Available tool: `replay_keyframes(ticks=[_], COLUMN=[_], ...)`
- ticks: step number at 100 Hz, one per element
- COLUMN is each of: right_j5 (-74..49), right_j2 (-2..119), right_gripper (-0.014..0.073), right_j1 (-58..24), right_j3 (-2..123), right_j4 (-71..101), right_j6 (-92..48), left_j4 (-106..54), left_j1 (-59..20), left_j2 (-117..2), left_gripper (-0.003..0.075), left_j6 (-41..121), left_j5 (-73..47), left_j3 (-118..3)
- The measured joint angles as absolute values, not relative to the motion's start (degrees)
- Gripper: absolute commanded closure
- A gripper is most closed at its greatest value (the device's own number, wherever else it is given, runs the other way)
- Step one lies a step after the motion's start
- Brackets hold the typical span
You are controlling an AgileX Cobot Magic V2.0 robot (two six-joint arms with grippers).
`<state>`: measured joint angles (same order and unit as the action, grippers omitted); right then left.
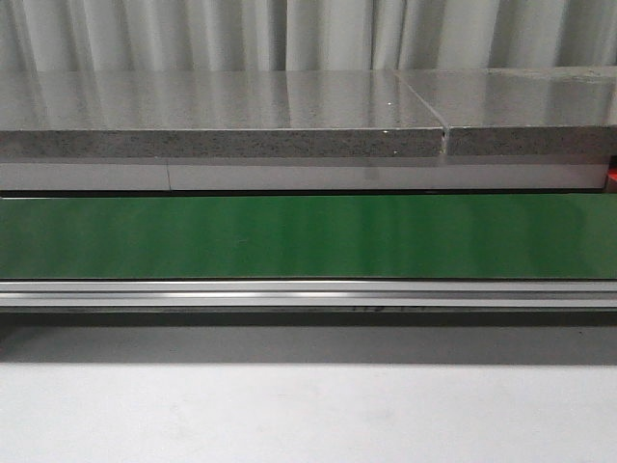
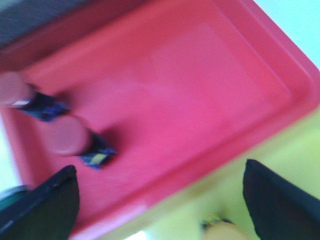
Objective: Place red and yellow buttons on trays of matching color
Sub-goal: 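Carry the yellow button into the yellow tray and open the right gripper, then raise the right gripper back above the belt end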
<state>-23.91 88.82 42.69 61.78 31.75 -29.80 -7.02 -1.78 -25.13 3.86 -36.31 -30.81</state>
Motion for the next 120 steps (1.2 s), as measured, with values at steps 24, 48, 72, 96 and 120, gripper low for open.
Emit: replay_keyframes(ticks=[24,48,72,96,120], right_j5=[-23.9,-26.1,-27.0,-33.0,-35.3], right_j2=[80.8,74.1,66.2,56.6,48.9], right_gripper=[-0.0061,-0.0061,-0.0061,0.0039,0.0523], right_j1=[28.7,13.9,8.1,8.0,8.0], right_j3=[61.8,61.2,53.2,44.1,38.9], right_j4=[31.8,31.9,31.9,31.9,31.8], right_j6=[-31.5,-34.5,-35.5,-36.8,-36.9], left_j4=[-7.0,-7.0,-7.0,-7.0,-7.0], left_j1=[-1.8,-1.8,-1.8,-1.8,-1.8], left_j2=[-25.1,-25.1,-25.1,-25.1,-25.1], left_gripper=[0.0739,0.0739,0.0739,0.0739,0.0739], left_j6=[3.9,3.9,3.9,3.9,3.9], left_j5=[-36.3,-36.3,-36.3,-36.3,-36.3], left_j3=[-30.8,-30.8,-30.8,-30.8,-30.8])
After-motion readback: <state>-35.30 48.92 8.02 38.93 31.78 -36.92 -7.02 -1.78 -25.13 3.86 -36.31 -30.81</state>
